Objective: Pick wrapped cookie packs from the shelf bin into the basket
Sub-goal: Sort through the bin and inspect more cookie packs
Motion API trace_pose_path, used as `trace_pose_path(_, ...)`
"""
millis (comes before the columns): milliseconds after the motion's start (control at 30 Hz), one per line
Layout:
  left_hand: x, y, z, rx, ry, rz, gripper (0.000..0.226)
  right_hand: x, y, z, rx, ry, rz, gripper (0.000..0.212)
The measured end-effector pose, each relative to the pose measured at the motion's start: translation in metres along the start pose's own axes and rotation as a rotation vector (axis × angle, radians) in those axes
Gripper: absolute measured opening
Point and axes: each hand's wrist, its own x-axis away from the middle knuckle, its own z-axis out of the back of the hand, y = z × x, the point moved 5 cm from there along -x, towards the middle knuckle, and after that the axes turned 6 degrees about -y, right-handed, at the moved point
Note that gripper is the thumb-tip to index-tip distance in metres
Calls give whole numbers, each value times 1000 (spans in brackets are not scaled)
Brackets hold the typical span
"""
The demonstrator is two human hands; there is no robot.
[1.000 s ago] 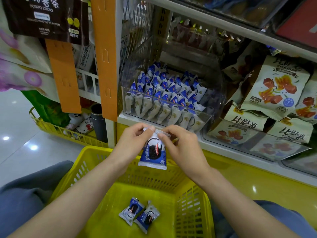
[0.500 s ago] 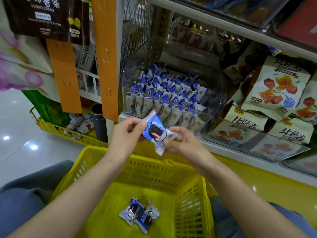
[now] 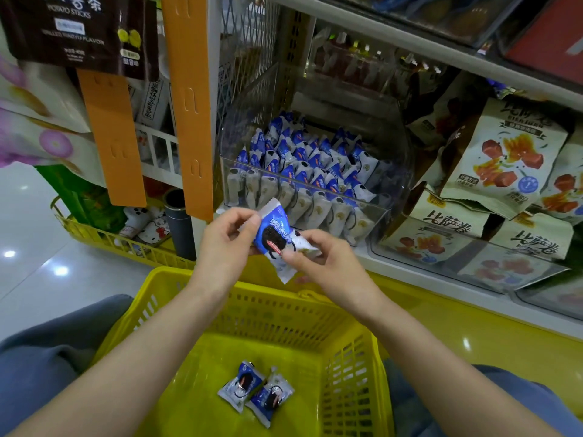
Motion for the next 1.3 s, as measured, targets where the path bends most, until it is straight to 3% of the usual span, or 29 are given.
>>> trace_pose_path(100,2,-6,-5,23,-30,121,13,4,-9,12,287,221,116,16)
trace_pose_path(200,8,-14,-18,215,-159,352,22,10,-15,16,593,336,229,20)
trace_pose_path(267,12,-12,-25,287,-233,371,32,12,-15,8,749,294,285,24)
trace_pose_path(367,13,-8,-23,286,-196,314,25,11,-10,-6,835,164,326,36)
trace_pose_path(500,9,-9,-17,254,-132,289,26,7,-4,-6,557,182,241,47)
trace_pose_path(600,11,-11,-22,242,-174,288,21,2,3,1,313,236,114,39)
trace_pose_path(767,8,-13,-22,156,-167,255,16,-3,7,4,139,221,25,30)
trace_pose_path(933,4,-7,-15,163,-115,193,15,-3,8,0,-300,28,-119,28)
trace_pose_path(1100,7,5,-9,-191,-75,-47,23,-2,7,-2,-406,46,-106,9)
trace_pose_path(1167,9,3,-14,-239,-129,-42,21,-1,7,-3,-418,61,-111,11)
trace_pose_path(1300,12,-1,-23,-250,-257,0,40,-1,7,-1,-413,98,-117,23)
